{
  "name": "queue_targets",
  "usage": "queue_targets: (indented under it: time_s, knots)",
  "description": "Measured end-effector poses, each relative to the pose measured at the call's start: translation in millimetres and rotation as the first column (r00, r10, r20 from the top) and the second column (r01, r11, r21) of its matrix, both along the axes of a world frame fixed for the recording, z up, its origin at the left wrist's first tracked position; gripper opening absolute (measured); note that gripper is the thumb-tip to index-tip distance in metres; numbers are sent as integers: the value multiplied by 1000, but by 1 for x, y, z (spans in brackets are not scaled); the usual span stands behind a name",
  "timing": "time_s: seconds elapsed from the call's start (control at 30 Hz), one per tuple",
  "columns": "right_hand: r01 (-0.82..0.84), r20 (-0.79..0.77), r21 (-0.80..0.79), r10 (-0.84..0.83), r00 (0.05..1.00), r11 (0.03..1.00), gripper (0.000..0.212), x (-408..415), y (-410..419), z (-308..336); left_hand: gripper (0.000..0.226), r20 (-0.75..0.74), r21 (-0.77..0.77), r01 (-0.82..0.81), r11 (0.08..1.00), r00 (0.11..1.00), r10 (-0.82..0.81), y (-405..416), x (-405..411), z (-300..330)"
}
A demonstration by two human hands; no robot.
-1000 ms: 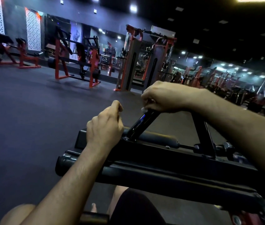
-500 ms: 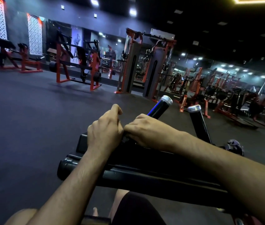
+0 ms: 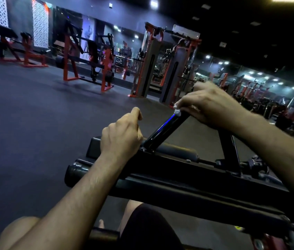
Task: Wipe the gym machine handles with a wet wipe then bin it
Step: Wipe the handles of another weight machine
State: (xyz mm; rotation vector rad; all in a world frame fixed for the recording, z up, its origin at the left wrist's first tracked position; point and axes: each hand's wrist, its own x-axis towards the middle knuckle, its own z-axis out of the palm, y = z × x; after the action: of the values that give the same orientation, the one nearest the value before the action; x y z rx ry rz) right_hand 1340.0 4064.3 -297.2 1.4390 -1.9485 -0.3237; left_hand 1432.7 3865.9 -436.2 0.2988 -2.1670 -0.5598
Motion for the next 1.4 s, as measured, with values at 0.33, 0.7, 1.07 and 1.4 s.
queue_targets:
  time_s: [0.33,0.7,1.07,1.4]
  knots:
    - [181,62,-231,-171,983,956,2,57,-55,-114,31,61,36,-2,999,998,-1,1,4,4]
    - [282,-26,-165,-290,957,945,27,33,-34,-48,27,36,17,-25,1000,999,24,0,3,3]
    - [535,206,49,-533,821,843,6,39,-68,-30,27,26,43,-34,998,999,33,1,4,4]
    - [459,280,65,-458,844,886,18,58,-80,-70,29,48,68,-64,996,997,61,2,4,4]
